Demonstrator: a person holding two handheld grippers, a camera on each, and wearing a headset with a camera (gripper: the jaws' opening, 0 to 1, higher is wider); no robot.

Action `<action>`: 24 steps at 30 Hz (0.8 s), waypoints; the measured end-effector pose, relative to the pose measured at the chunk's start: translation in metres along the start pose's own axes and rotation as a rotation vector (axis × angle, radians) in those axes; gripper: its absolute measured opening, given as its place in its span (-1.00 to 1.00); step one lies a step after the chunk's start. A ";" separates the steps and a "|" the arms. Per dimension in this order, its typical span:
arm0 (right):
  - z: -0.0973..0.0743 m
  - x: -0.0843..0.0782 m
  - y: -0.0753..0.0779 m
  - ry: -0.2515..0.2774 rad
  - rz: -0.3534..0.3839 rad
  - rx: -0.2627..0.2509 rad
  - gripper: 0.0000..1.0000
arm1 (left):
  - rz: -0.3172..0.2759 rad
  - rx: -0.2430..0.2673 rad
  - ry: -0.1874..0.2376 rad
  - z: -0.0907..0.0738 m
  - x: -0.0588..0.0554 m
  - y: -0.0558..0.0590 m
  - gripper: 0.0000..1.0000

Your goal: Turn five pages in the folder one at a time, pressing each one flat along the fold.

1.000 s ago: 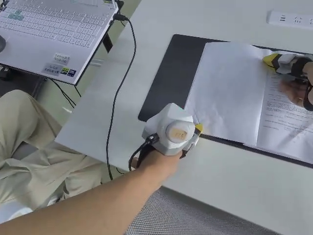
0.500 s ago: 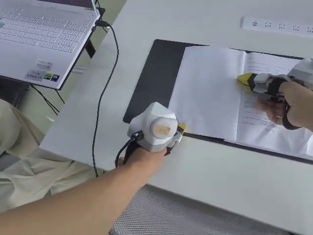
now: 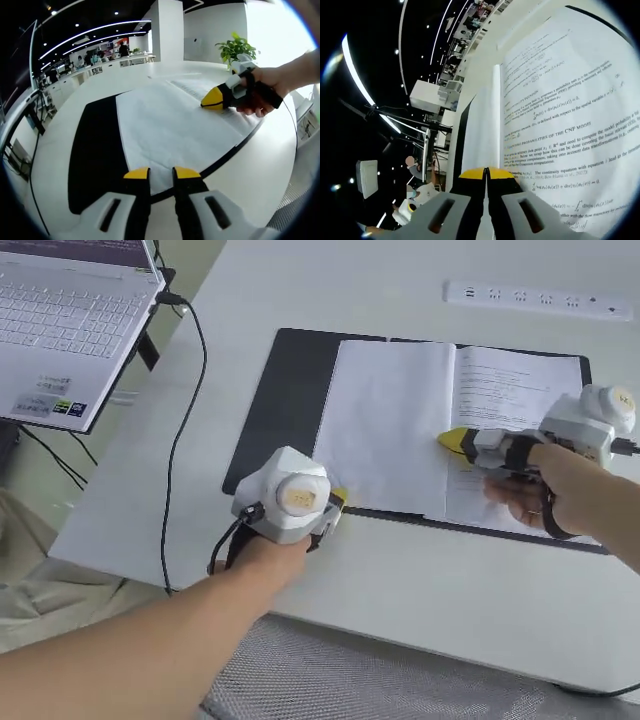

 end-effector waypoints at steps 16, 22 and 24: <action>-0.028 -0.067 -0.002 -0.044 0.025 0.011 -1.00 | 0.012 -0.002 0.003 0.000 0.000 0.000 -0.69; -0.035 -0.080 0.000 -0.078 0.017 0.010 -1.00 | 0.017 -0.005 -0.002 0.000 0.001 0.000 -0.69; -0.038 -0.084 0.000 -0.086 0.017 0.007 -1.00 | 0.011 -0.006 -0.003 0.000 0.001 0.000 -0.69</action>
Point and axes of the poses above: the centre of the closed fingertips' face, and the gripper's own axes: z roughly forward along the fingers, y roughly to its right, x roughly out of its top, the point moved 10 cm from there along -z, roughly backward along the fingers, and after that the axes turned 2 degrees about -y, right-handed, at the moved point
